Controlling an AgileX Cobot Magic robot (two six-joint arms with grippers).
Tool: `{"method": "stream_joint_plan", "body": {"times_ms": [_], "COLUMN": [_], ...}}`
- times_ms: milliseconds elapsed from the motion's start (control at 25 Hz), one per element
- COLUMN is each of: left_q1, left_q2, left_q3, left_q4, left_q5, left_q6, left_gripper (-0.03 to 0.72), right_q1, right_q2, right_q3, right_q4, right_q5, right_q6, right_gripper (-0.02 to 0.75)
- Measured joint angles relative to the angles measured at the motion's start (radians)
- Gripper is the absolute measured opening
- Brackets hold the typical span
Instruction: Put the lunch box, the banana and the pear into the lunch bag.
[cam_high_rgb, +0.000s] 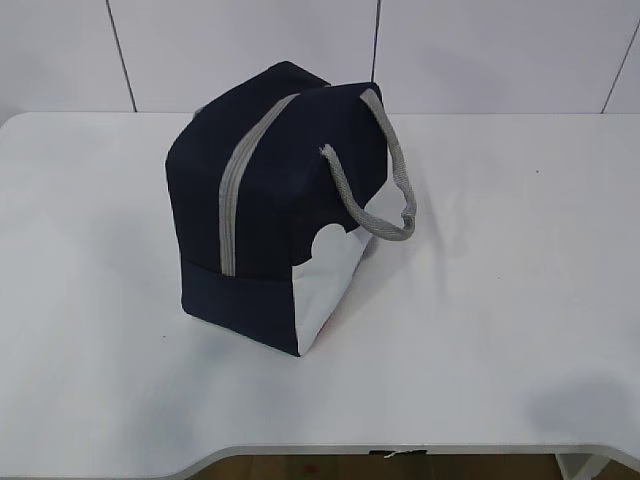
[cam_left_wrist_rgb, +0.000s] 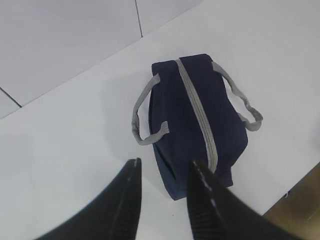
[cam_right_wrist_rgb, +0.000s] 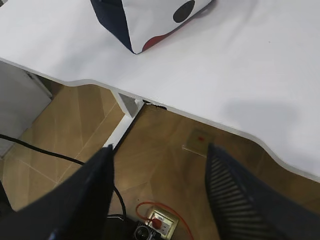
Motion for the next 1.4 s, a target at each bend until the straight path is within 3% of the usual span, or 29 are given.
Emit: {"method": "stream_joint_plan", "body": {"times_ms": [320,960,1400], "left_q1": [0.0,0.0,-0.002], "left_q2": [-0.101,-0.613,-0.757], "left_q3": [0.097,0.651,0.794], "left_q4": [-0.031,-0.027,-0.051], "left_q5": [0.0,-0.061,-0.072], "left_q6": [0.001,0.001,0.001], "left_gripper": [0.237,0.236,0.236], "right_q1": [0.0,0.0,0.0], "right_q2": [-0.047,-0.047,-0.047], "right_q3": [0.052,0.109,0.1], "right_q4": [-0.001,0.01,0.011], "right_q5": [0.001,0.001,0.001], "right_q6": [0.0,0.0,-0.02], "right_gripper": [0.467,0.467,0.467]}}
